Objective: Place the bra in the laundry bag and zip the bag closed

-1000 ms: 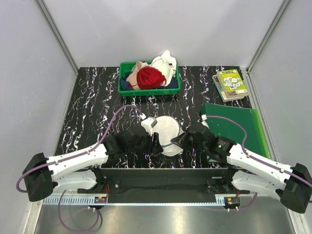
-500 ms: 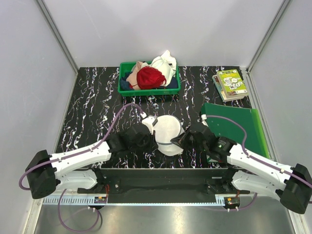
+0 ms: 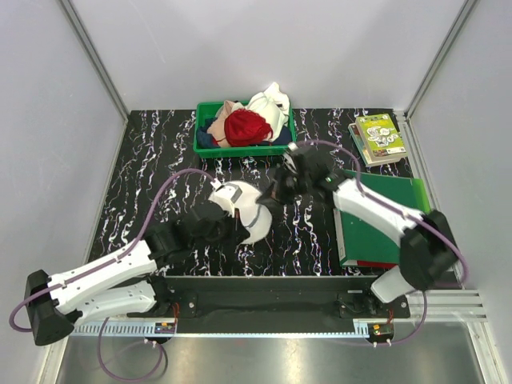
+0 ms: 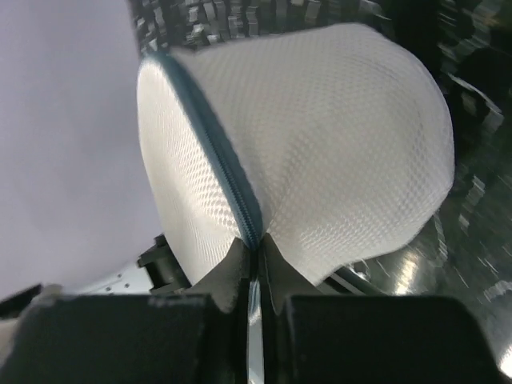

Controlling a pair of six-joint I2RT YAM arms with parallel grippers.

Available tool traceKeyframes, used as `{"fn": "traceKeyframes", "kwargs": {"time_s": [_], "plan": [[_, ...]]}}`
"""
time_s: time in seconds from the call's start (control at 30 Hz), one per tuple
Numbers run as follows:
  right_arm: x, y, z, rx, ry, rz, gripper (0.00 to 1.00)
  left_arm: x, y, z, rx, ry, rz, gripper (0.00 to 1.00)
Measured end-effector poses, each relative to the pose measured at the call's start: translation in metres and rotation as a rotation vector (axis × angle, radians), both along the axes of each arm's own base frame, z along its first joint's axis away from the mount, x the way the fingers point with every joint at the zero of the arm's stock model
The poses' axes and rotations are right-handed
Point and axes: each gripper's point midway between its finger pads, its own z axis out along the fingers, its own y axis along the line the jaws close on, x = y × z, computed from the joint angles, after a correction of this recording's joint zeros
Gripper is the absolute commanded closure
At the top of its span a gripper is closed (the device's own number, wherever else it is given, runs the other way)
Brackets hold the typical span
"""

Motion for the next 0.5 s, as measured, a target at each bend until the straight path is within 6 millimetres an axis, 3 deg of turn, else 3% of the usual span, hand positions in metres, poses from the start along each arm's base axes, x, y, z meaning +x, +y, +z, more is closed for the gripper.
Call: {"fn": "traceKeyframes", "kwargs": {"time_s": [0.1, 0.17, 0.23, 0.33, 0.4, 0.5], "plan": [[0.022, 0.034, 0.013, 0.02, -0.025, 0.151, 0.65, -0.005, -0.005, 0.008, -0.046, 0.012, -0.02, 1.0], [0.031, 0.041, 0.01, -0.015, -0.039, 0.179, 0.54, -0.003, -0.01, 0.006, -0.046, 0.026, -0.015, 1.0], [0.034, 0.032, -0.002, -0.085, -0.042, 0.169, 0.39, 0.0, -0.016, 0.0, -0.023, 0.051, -0.016, 1.0], [0.028, 0.009, -0.016, -0.183, -0.032, 0.128, 0.27, 0.004, -0.024, -0.012, 0.01, 0.082, -0.015, 1.0], [0.015, -0.01, -0.021, -0.23, -0.022, 0.099, 0.25, 0.004, -0.025, -0.017, 0.024, 0.092, -0.015, 1.0], [-0.005, -0.031, -0.008, -0.234, -0.042, 0.064, 0.25, 0.005, -0.026, -0.018, 0.025, 0.093, -0.016, 1.0]]}}
